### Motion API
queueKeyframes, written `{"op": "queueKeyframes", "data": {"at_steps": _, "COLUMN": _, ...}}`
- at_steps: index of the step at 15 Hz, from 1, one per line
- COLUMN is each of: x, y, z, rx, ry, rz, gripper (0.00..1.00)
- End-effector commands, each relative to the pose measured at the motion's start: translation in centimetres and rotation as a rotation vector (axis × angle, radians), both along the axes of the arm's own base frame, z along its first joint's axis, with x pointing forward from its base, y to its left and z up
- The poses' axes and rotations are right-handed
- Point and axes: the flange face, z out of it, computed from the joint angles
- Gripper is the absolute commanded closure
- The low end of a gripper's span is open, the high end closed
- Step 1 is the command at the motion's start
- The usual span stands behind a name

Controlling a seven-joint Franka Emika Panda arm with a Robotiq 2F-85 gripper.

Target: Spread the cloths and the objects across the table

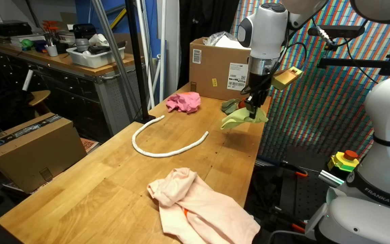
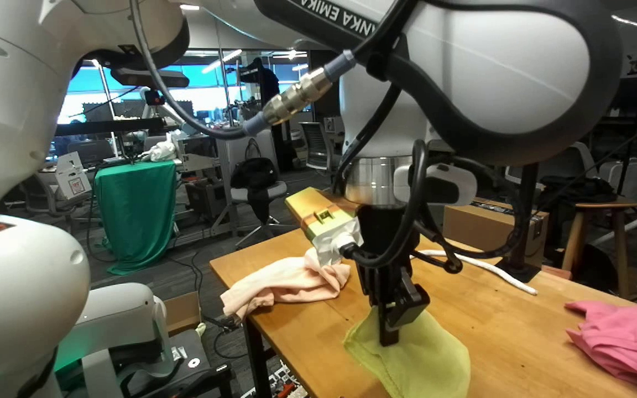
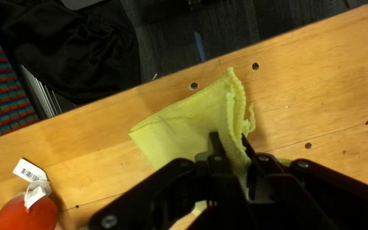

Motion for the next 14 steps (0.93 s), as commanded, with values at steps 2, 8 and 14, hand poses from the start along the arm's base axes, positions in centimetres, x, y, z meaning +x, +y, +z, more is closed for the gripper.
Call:
{"op": "queueKeyframes", "data": {"at_steps": 2, "x": -1.3, "y": -0.2, "z": 0.3, "rx": 0.029, "ry": 0.036, "rz": 0.02, "gripper": 0.92}}
{"op": "queueKeyframes", "data": {"at_steps": 8, "x": -1.9, "y": 0.1, "z": -0.6, "rx": 0.058, "ry": 0.076, "rz": 0.043, "gripper": 0.92}}
{"op": "queueKeyframes", "data": {"at_steps": 14, "x": -1.6, "y": 1.1, "z": -1.7, "rx": 0.06, "ry": 0.092, "rz": 0.069, "gripper": 0.92}}
